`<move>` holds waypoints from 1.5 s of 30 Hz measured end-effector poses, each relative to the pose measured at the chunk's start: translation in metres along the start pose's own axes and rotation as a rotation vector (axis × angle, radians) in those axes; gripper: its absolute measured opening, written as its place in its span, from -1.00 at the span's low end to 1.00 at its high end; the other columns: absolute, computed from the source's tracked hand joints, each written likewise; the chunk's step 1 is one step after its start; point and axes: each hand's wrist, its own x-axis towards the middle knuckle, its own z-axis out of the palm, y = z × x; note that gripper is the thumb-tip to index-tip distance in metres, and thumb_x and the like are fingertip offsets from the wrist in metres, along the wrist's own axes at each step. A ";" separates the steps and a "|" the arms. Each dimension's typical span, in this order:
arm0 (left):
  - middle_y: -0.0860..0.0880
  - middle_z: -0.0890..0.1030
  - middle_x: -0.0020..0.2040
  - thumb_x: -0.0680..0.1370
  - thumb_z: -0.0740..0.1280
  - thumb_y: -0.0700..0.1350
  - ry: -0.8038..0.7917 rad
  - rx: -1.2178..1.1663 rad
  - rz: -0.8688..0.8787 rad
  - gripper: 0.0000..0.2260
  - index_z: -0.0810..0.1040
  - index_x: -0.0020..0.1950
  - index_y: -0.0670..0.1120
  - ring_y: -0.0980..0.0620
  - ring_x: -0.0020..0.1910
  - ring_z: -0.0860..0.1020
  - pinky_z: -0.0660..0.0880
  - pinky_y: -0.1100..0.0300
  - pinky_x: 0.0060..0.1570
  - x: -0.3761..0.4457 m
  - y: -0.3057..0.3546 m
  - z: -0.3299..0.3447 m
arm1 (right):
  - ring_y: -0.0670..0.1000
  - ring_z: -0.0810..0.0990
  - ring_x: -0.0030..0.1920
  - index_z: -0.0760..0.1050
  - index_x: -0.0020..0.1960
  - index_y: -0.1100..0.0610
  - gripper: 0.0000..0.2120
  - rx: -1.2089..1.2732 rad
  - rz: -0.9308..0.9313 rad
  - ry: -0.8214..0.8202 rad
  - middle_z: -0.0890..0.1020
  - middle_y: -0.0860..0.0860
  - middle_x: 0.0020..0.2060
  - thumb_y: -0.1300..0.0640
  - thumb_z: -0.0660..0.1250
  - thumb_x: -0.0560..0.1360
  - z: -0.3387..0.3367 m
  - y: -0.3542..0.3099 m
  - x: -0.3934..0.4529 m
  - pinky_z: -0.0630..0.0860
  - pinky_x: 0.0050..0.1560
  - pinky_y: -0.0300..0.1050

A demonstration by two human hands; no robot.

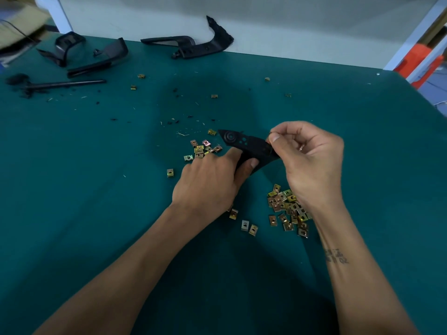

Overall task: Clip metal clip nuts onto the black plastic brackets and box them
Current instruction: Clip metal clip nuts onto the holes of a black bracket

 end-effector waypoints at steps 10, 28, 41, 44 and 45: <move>0.08 0.21 -0.42 0.64 -0.10 0.36 0.012 -0.009 -0.015 -0.57 0.33 -0.09 0.08 -0.31 -0.31 0.52 0.31 0.02 -0.33 0.000 -0.001 0.002 | -0.18 0.59 -0.25 0.66 -0.13 0.05 -0.86 -0.095 -0.074 -0.117 0.68 -0.10 -0.27 0.28 0.44 0.50 -0.009 -0.002 0.007 0.50 -0.15 -0.30; -0.04 0.41 -0.37 0.64 -0.05 0.34 -0.009 -0.202 -0.048 -0.61 0.24 -0.19 0.09 -0.22 -0.34 0.41 0.37 -0.01 -0.33 0.004 -0.002 -0.003 | -0.10 0.63 -0.20 0.65 -0.09 0.08 -0.86 0.128 -0.060 -0.143 0.70 -0.09 -0.25 0.31 0.45 0.51 0.005 -0.005 0.008 0.55 -0.12 -0.22; 0.02 0.39 -0.41 0.65 0.00 0.31 -0.022 -0.249 -0.061 -0.68 0.19 -0.18 0.15 -0.14 -0.38 0.40 0.37 0.02 -0.35 0.004 -0.003 -0.002 | -0.08 0.62 -0.23 0.66 -0.16 0.08 -0.82 0.254 0.059 0.008 0.69 -0.08 -0.31 0.35 0.44 0.45 0.018 -0.004 0.005 0.56 -0.10 -0.17; -0.02 0.44 -0.37 0.65 0.00 0.32 -0.038 -0.257 -0.078 -0.65 0.21 -0.20 0.14 -0.16 -0.35 0.43 0.43 -0.02 -0.32 0.004 -0.003 -0.002 | -0.07 0.63 -0.22 0.68 -0.17 0.04 -0.80 0.254 0.065 -0.004 0.70 -0.07 -0.30 0.33 0.45 0.44 0.017 -0.003 0.006 0.56 -0.08 -0.15; -0.03 0.46 -0.36 0.64 -0.01 0.33 -0.041 -0.257 -0.080 -0.64 0.21 -0.21 0.13 -0.16 -0.35 0.43 0.43 -0.02 -0.31 0.004 -0.003 -0.002 | -0.05 0.65 -0.22 0.69 -0.18 0.03 -0.79 0.262 0.065 -0.003 0.71 -0.04 -0.30 0.34 0.44 0.44 0.016 -0.003 0.006 0.56 -0.08 -0.14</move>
